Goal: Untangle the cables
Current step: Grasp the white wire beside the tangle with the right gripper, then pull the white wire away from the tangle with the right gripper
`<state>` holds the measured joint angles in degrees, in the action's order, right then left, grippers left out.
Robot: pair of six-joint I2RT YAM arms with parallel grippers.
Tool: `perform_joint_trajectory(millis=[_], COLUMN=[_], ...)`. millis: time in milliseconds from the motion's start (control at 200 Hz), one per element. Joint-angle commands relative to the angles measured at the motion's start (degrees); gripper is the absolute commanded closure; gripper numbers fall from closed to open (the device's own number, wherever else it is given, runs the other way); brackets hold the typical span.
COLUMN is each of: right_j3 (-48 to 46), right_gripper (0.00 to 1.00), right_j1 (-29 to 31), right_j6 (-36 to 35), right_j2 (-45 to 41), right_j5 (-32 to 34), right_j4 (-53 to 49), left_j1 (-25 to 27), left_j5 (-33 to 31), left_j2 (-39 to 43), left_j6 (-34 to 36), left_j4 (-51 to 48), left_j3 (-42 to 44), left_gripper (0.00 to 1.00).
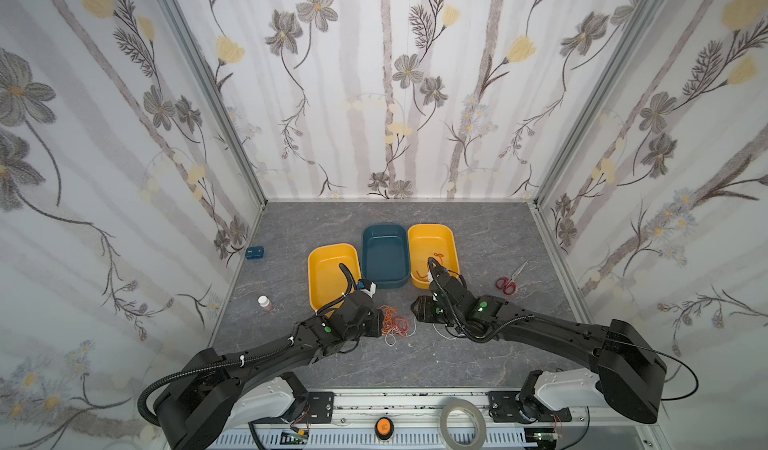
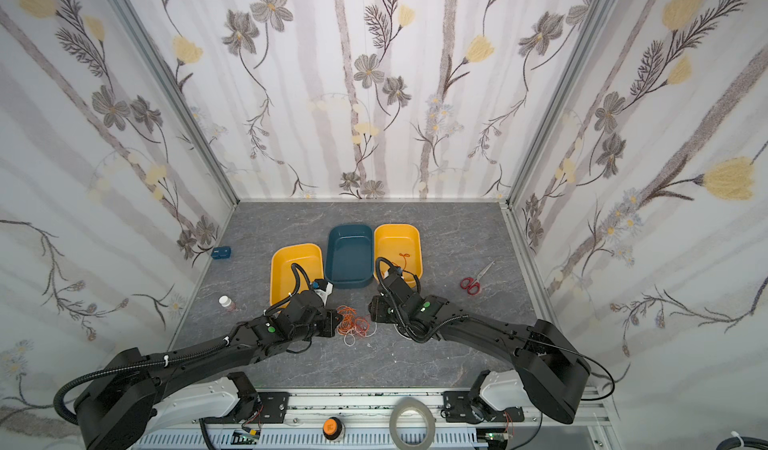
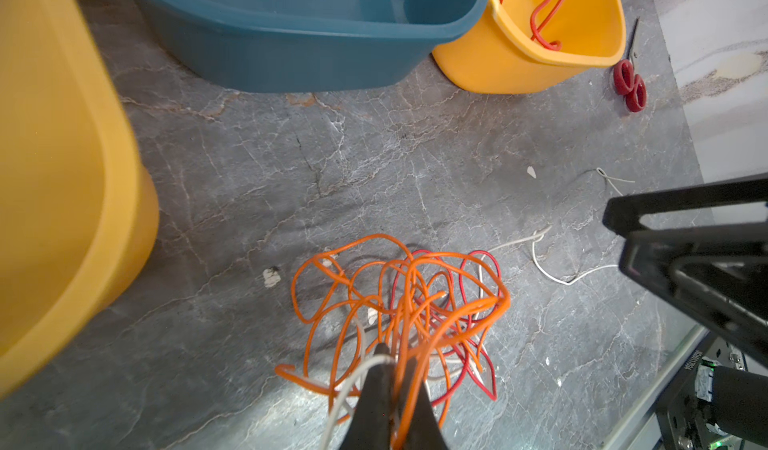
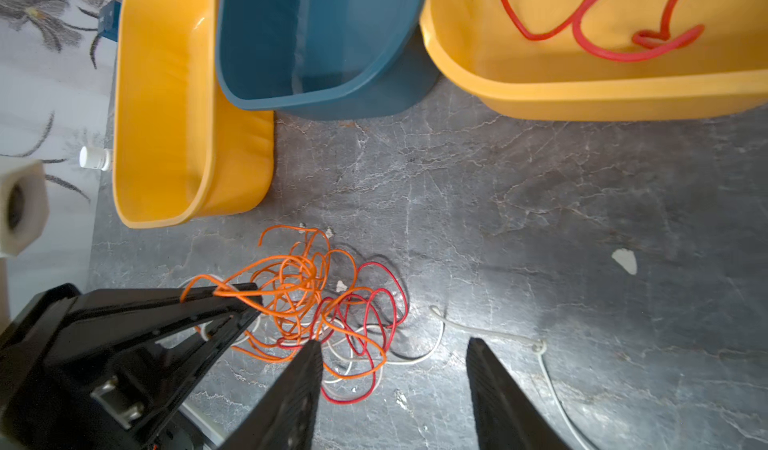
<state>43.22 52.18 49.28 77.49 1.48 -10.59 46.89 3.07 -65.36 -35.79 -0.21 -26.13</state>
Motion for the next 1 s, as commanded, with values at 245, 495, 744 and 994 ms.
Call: perform_joint_trajectory(millis=[245,495,744,994], right_j3=[-4.2,-2.1,0.7,-1.7], right_gripper=[0.43,0.42,0.56,0.88], right_j1=[1.4,0.5,0.1,0.0], right_j6=[7.8,7.1,5.7,5.0], right_j2=[5.8,11.9,16.6,14.9], right_j5=[-1.0,3.0,5.4,9.5], right_j4=[11.0,13.2,14.0,12.3], left_j1=[0.3,0.3,0.3,0.4], left_j5=[-1.6,-1.5,-1.8,-2.8], left_j2=[1.9,2.3,3.1,4.7], left_j6=[-0.8,-0.8,-0.9,-0.9], left_j4=[1.1,1.1,0.8,0.2], left_j3=[0.8,1.1,1.7,2.3], left_gripper=[1.0,1.0,1.0,1.0])
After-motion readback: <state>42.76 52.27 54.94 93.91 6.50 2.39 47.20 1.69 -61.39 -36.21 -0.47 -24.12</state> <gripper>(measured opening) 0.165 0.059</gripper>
